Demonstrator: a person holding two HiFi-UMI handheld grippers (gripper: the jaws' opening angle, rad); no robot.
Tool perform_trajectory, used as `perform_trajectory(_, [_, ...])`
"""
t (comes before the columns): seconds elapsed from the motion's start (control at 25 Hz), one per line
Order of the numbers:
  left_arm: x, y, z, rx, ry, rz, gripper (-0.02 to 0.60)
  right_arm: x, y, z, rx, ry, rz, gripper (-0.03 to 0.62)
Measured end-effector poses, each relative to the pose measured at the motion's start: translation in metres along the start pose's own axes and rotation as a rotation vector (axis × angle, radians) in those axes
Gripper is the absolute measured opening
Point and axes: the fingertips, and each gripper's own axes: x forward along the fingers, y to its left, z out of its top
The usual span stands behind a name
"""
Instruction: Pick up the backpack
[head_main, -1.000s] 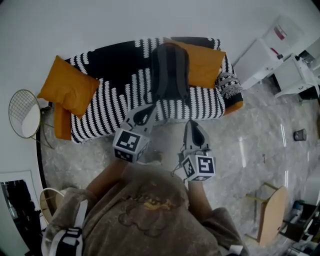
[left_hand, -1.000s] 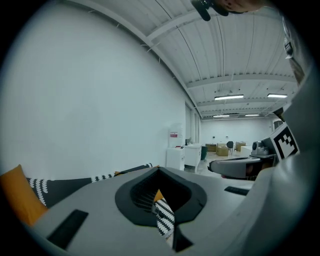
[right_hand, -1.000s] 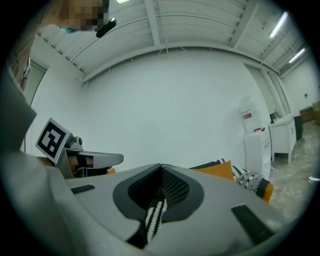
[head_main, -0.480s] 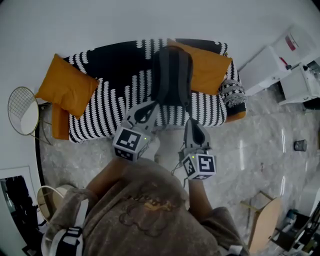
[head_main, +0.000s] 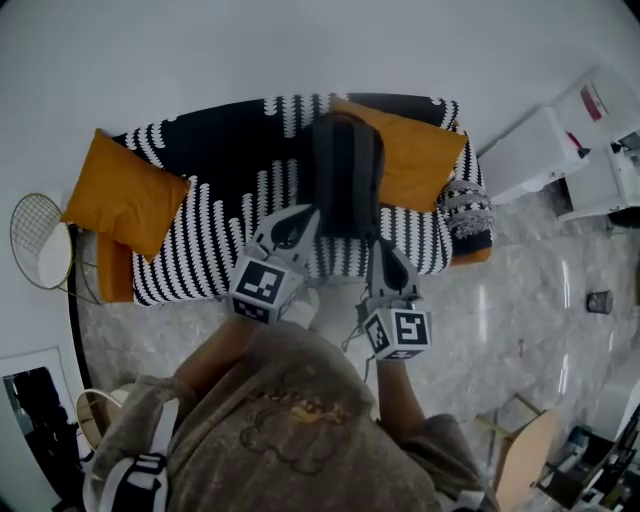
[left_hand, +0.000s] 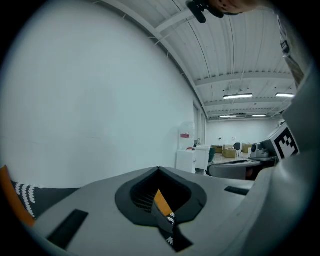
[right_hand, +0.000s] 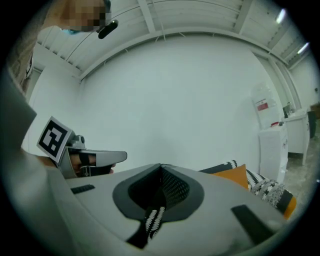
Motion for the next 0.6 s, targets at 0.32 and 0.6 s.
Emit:
perform_trajectory(0.32, [0.070, 0.051, 0.004, -0.005, 0.019, 0.005, 0.000, 0.086, -0.030, 0.011, -0.005, 0.009, 0.022, 0.005])
perform_trajectory(0.6, [0.120, 0.092, -0.004, -0.023, 0.043, 0.022, 0.001, 0.148, -0.053, 0.015, -0.009, 0.024, 0.020, 0.005])
